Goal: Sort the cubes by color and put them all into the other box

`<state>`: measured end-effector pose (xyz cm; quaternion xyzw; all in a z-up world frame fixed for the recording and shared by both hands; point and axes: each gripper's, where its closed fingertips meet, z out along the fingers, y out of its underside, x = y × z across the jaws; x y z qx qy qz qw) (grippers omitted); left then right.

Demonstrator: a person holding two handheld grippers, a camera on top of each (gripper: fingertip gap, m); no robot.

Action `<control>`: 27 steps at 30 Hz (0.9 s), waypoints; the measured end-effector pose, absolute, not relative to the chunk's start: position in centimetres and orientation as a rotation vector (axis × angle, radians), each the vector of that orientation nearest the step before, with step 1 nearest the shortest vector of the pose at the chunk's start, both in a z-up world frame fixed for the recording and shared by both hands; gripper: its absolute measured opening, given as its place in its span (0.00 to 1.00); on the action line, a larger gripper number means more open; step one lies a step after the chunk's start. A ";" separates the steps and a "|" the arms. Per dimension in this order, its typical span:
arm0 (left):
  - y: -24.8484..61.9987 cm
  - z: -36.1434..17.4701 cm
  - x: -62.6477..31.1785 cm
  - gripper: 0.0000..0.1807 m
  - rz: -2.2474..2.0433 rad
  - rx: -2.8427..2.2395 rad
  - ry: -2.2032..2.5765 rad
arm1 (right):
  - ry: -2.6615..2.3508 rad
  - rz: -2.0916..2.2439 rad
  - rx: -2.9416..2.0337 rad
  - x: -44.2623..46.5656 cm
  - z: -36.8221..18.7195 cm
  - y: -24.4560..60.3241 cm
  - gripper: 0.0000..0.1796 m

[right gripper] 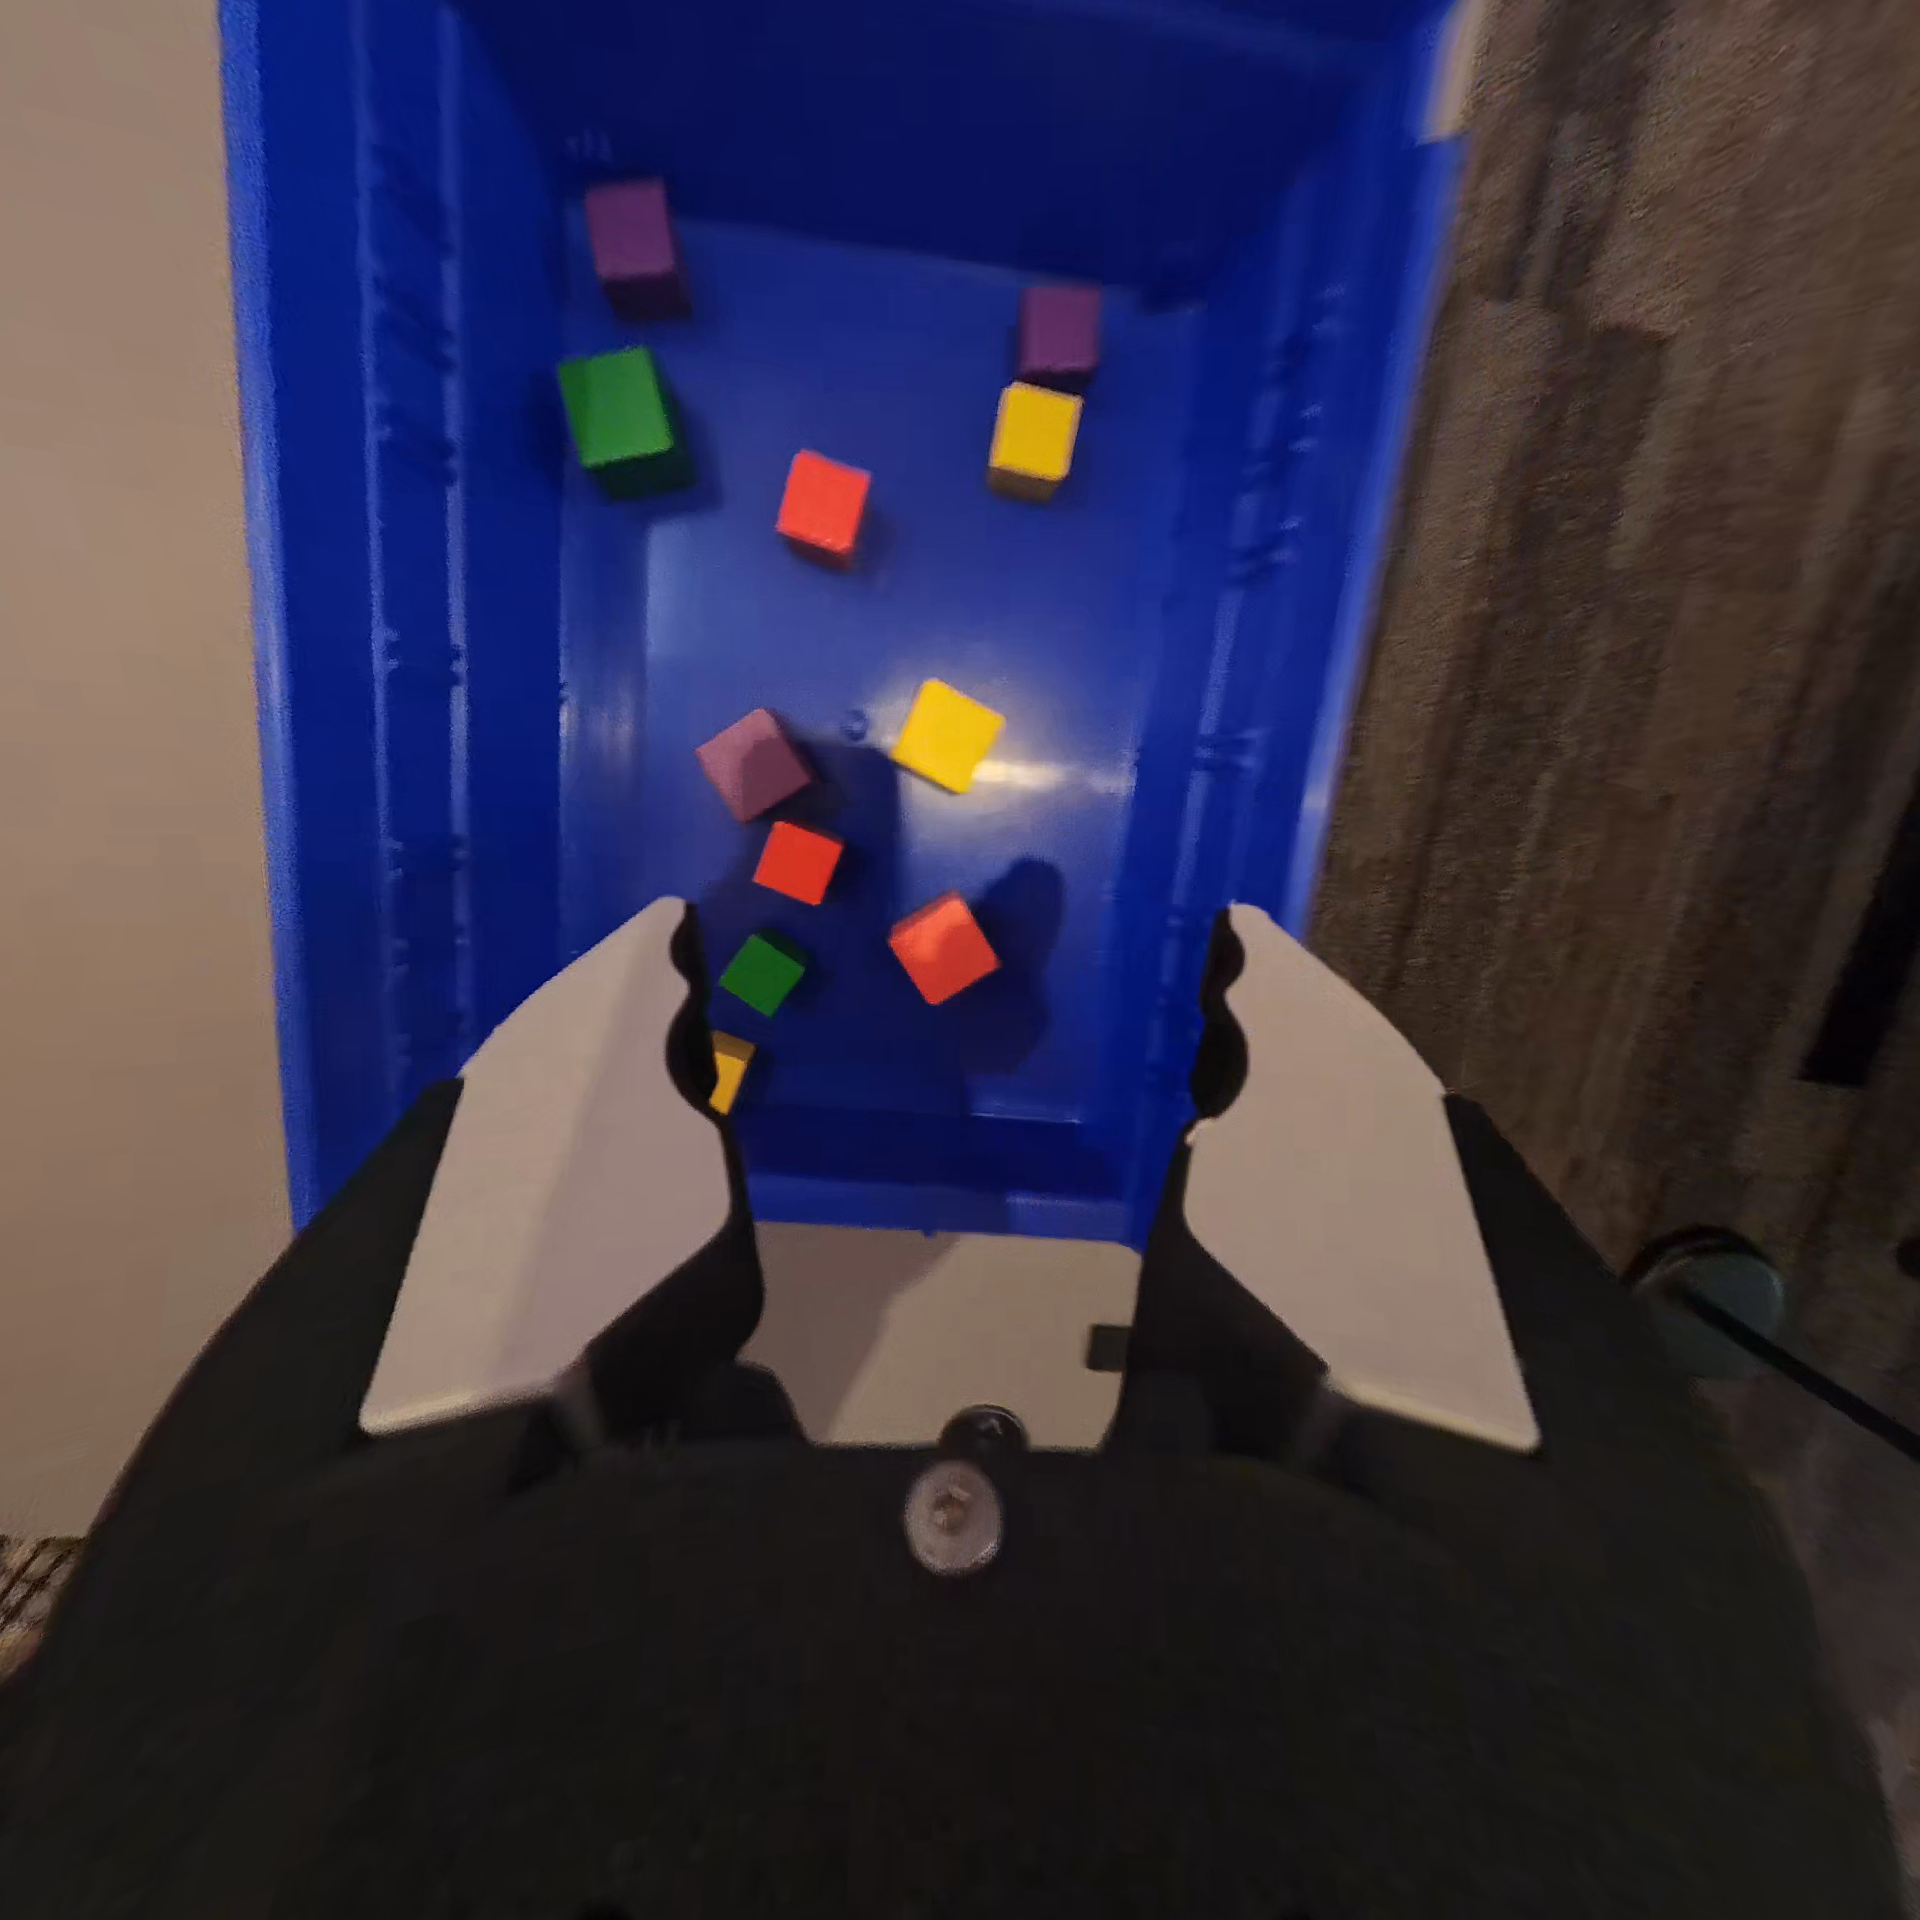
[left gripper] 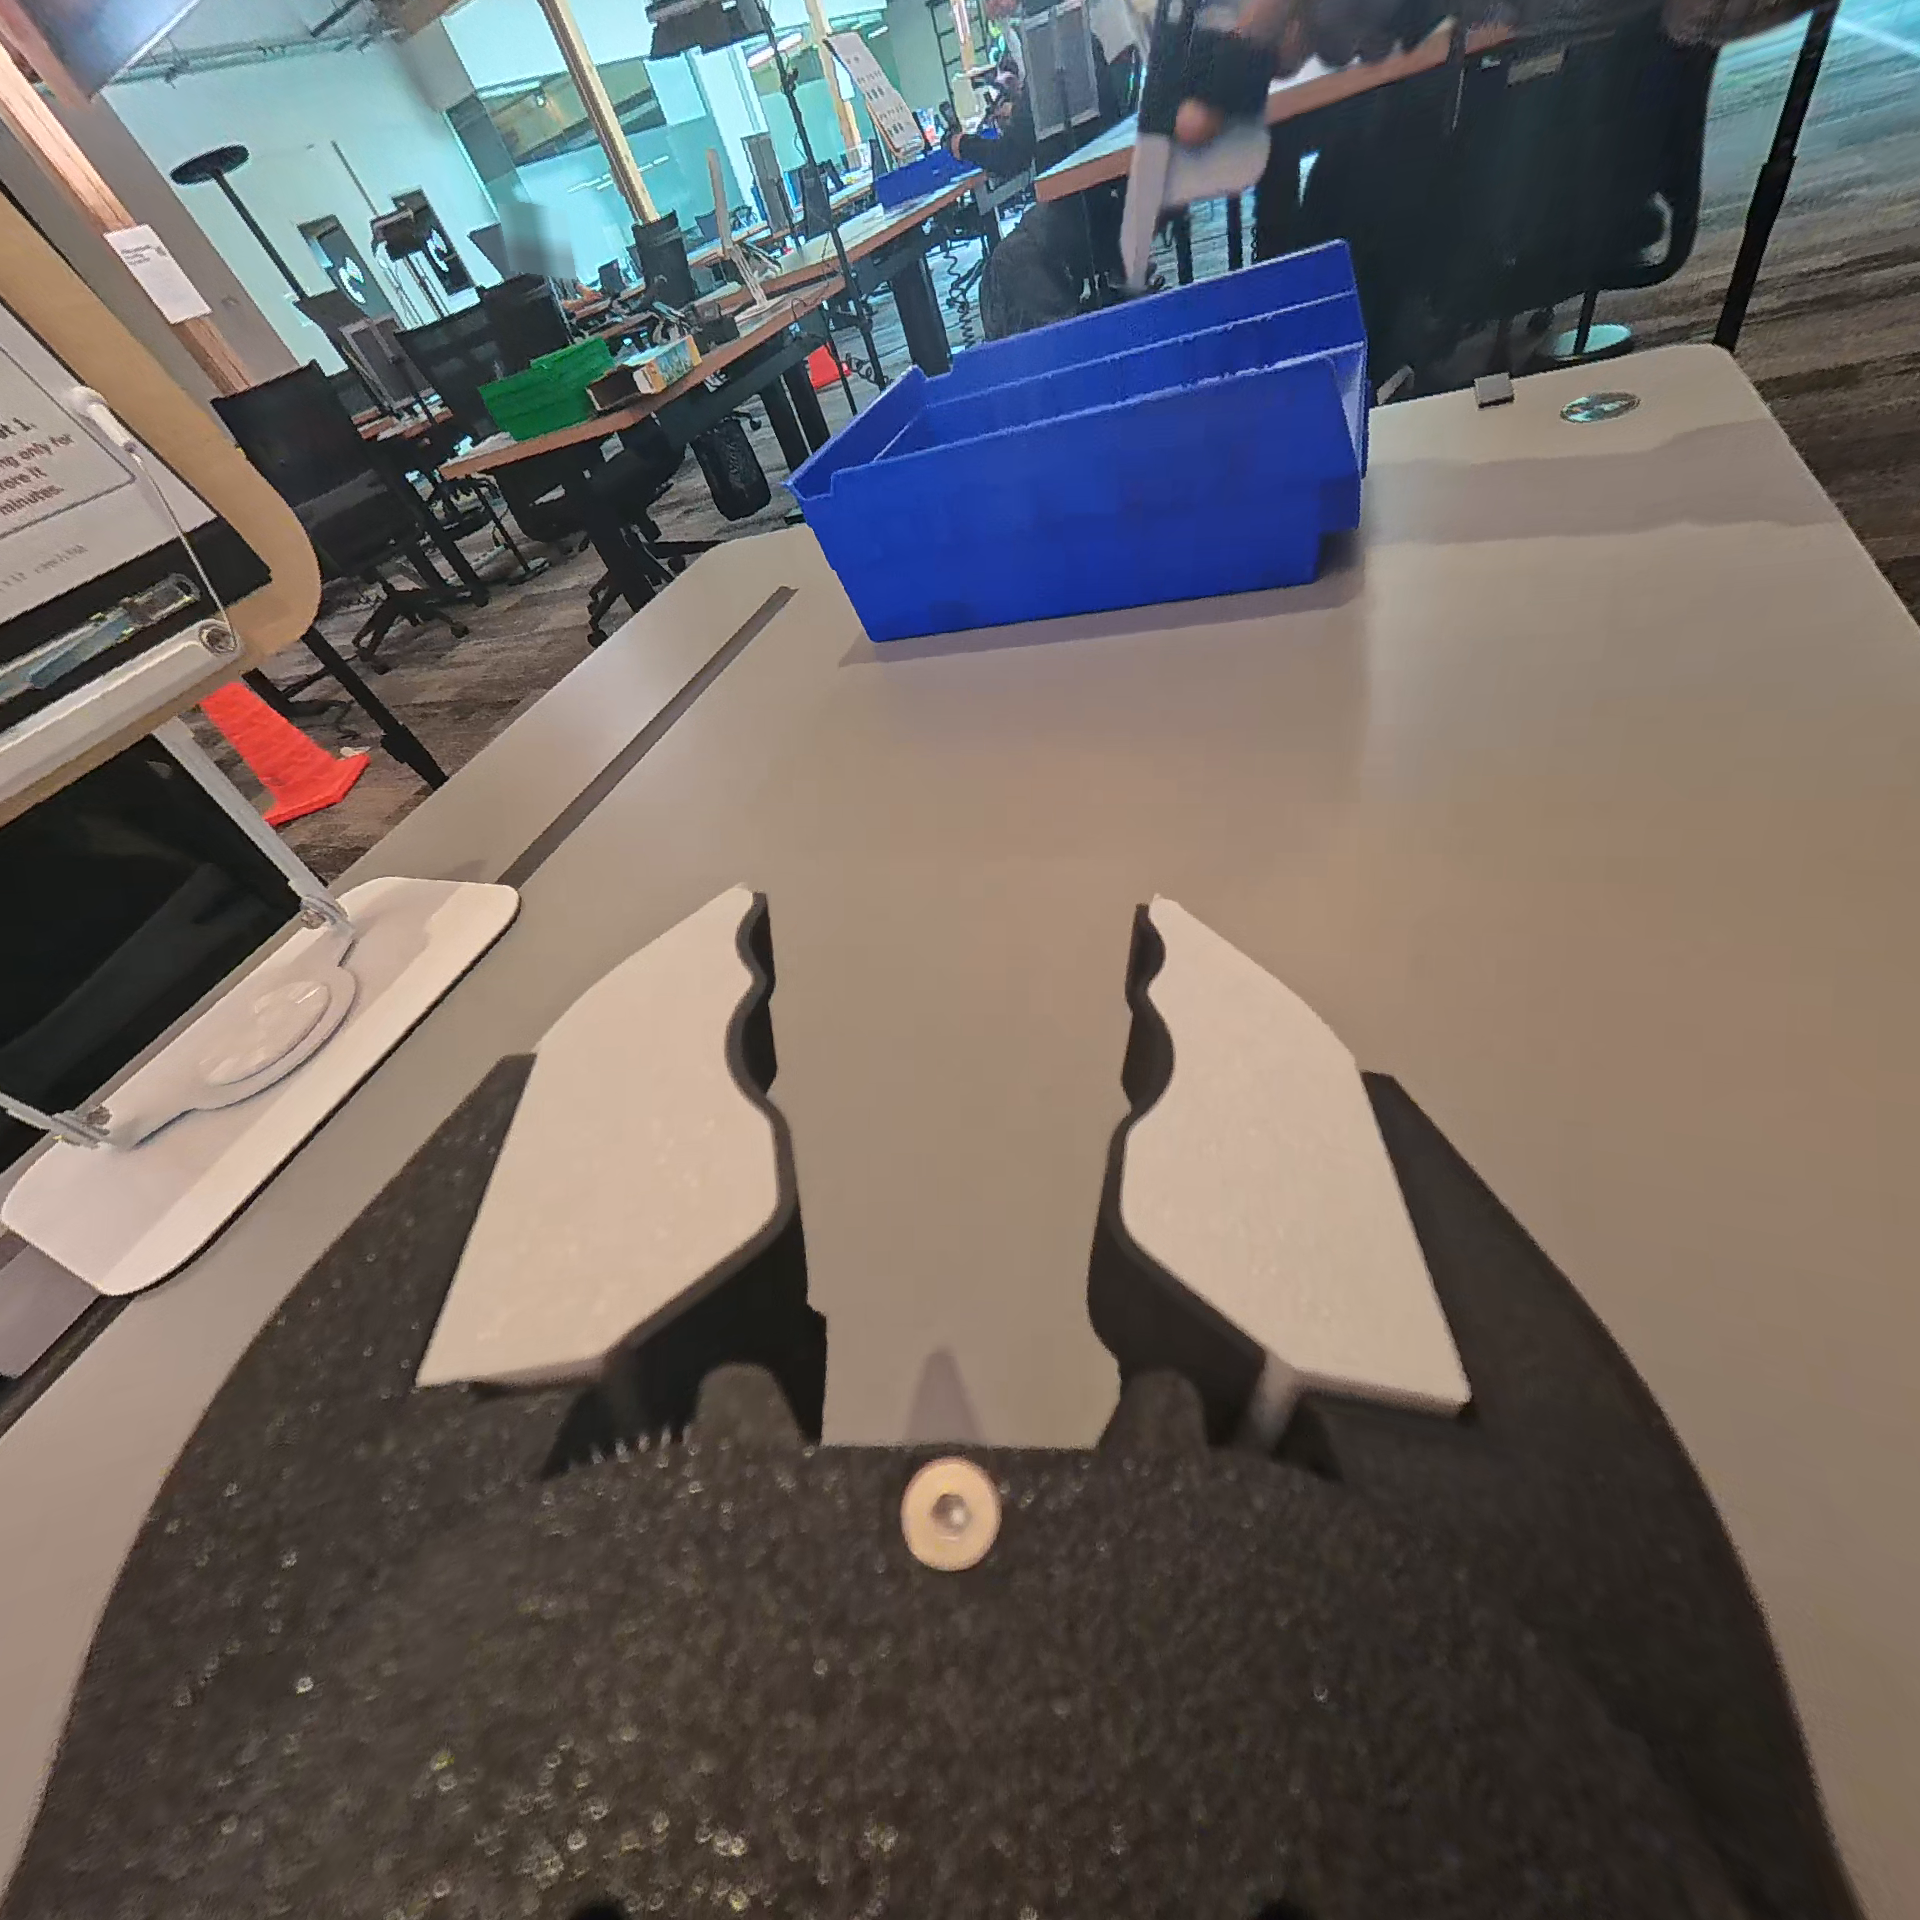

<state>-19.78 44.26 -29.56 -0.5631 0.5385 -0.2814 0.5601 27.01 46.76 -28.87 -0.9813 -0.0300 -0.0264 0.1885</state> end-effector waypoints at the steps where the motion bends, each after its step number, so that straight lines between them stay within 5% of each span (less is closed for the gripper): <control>1: 44.3 -29.5 -19.8 0.36 -0.660 -1.325 1.266 | -0.062 -0.101 -2.737 27.9 -27.7 46.7 0.52; 8: 44.2 -29.3 -19.7 0.37 -0.650 -1.321 1.264 | 0.138 -0.086 -2.719 33.0 -25.1 45.8 0.53; 27: 44.5 -30.4 -19.5 0.37 -0.632 -1.351 1.290 | 0.270 0.074 -2.933 35.7 -34.0 45.3 0.50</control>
